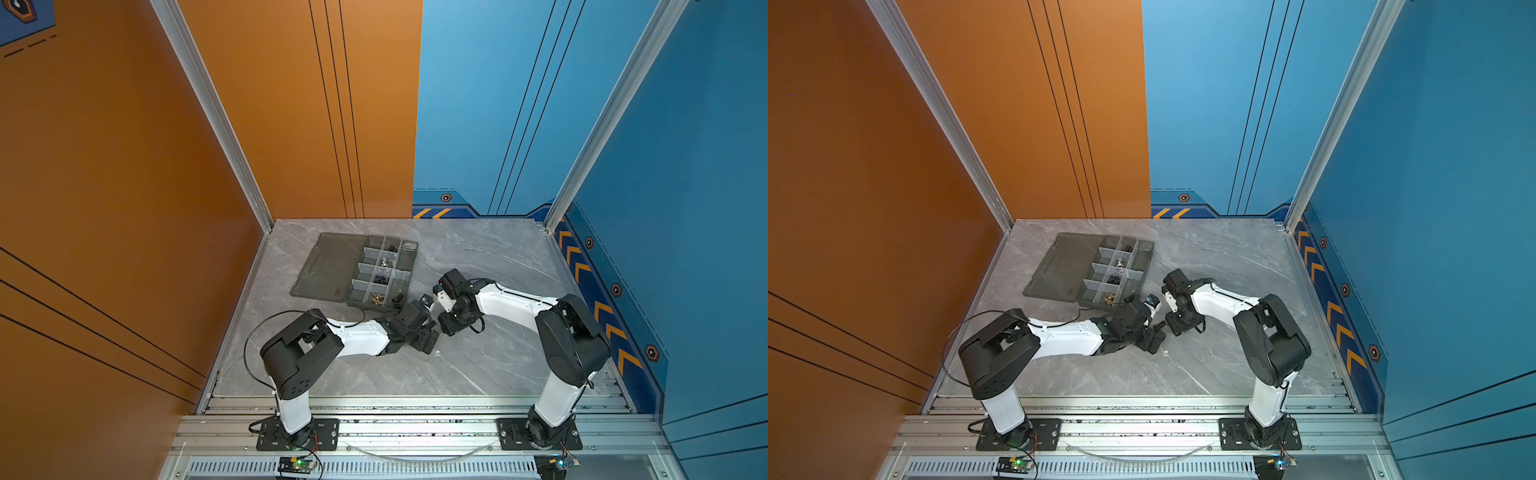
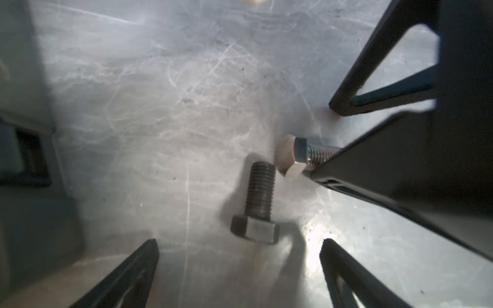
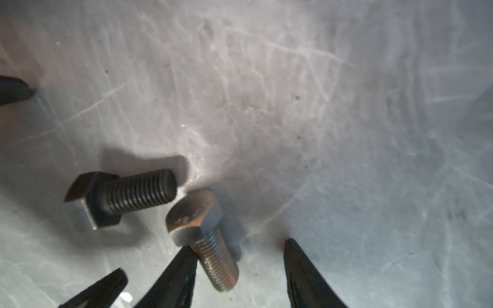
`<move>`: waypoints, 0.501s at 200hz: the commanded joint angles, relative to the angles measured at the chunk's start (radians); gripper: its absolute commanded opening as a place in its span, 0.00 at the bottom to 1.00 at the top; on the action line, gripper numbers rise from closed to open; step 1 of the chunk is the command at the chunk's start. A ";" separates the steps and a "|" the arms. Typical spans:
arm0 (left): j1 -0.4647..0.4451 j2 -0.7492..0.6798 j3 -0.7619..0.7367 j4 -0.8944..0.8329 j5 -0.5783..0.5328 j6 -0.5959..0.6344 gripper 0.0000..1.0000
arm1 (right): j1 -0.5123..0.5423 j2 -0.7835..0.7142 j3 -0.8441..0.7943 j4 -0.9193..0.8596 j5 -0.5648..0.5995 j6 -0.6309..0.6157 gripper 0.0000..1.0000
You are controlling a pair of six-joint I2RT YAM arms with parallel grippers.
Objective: Sort the screws and nuts into containers
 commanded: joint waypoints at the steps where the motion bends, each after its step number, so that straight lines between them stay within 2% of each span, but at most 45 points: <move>1: -0.009 0.037 0.021 -0.016 0.020 0.003 0.96 | -0.037 -0.060 -0.022 0.029 -0.058 0.031 0.55; 27: -0.005 0.048 0.029 -0.016 0.019 0.008 0.95 | -0.065 -0.094 -0.037 0.048 -0.114 0.033 0.55; 69: -0.006 0.055 0.026 -0.026 -0.008 0.023 0.87 | -0.105 -0.151 -0.069 0.083 -0.186 0.041 0.55; 75: -0.007 0.056 0.027 -0.022 -0.011 0.026 0.82 | -0.113 -0.158 -0.073 0.087 -0.189 0.043 0.55; 100: -0.009 0.064 0.027 -0.003 -0.018 0.042 0.72 | -0.147 -0.177 -0.086 0.095 -0.210 0.050 0.55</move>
